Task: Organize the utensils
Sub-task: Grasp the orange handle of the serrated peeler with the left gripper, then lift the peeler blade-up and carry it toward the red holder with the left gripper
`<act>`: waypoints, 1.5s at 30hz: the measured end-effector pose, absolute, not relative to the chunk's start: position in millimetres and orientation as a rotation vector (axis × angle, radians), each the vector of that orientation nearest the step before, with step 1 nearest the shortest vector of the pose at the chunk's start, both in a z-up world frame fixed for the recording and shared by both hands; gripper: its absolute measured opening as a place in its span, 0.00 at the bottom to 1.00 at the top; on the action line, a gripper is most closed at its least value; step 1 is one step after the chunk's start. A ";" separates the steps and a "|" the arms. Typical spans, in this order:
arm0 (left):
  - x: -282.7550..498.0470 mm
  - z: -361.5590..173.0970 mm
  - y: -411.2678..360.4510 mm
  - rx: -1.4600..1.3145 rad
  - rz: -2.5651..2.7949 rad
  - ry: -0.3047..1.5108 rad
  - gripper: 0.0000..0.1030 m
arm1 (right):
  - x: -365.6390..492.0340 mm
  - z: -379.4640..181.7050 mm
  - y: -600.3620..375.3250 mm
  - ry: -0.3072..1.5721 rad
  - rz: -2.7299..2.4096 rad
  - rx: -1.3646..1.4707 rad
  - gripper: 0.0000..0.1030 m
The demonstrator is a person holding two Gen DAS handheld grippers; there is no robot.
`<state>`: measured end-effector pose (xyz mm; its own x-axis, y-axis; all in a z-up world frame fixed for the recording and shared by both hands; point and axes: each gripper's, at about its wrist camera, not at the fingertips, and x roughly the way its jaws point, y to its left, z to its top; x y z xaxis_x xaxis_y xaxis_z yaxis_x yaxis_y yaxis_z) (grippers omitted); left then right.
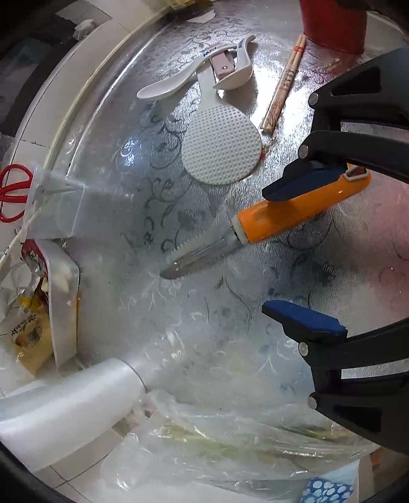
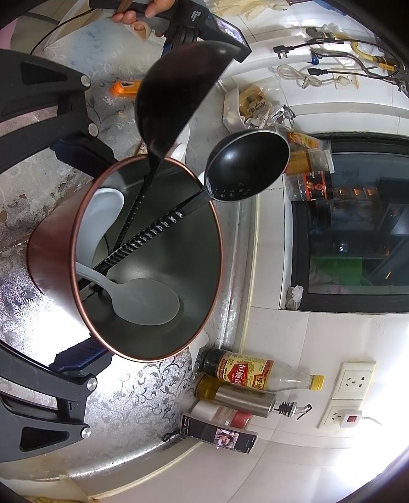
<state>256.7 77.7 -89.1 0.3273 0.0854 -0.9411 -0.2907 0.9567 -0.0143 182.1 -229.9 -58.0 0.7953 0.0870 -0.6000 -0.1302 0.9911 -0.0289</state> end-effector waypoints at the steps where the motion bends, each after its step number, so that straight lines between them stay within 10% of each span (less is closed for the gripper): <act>1: 256.6 -89.4 76.6 -0.192 0.250 1.214 0.64 | 182.0 -58.0 -229.8 0.641 0.118 -0.070 0.89; 10: 260.2 -96.9 92.6 -0.238 0.231 1.226 0.64 | 182.6 -58.6 -230.5 0.640 0.127 -0.074 0.89; 24: 289.6 -103.6 91.3 -0.207 0.249 1.218 0.29 | 182.6 -59.1 -229.4 0.640 0.127 -0.075 0.89; 45: 244.9 -56.3 90.2 -0.304 0.124 1.041 0.24 | 182.5 -59.1 -228.6 0.639 0.127 -0.077 0.90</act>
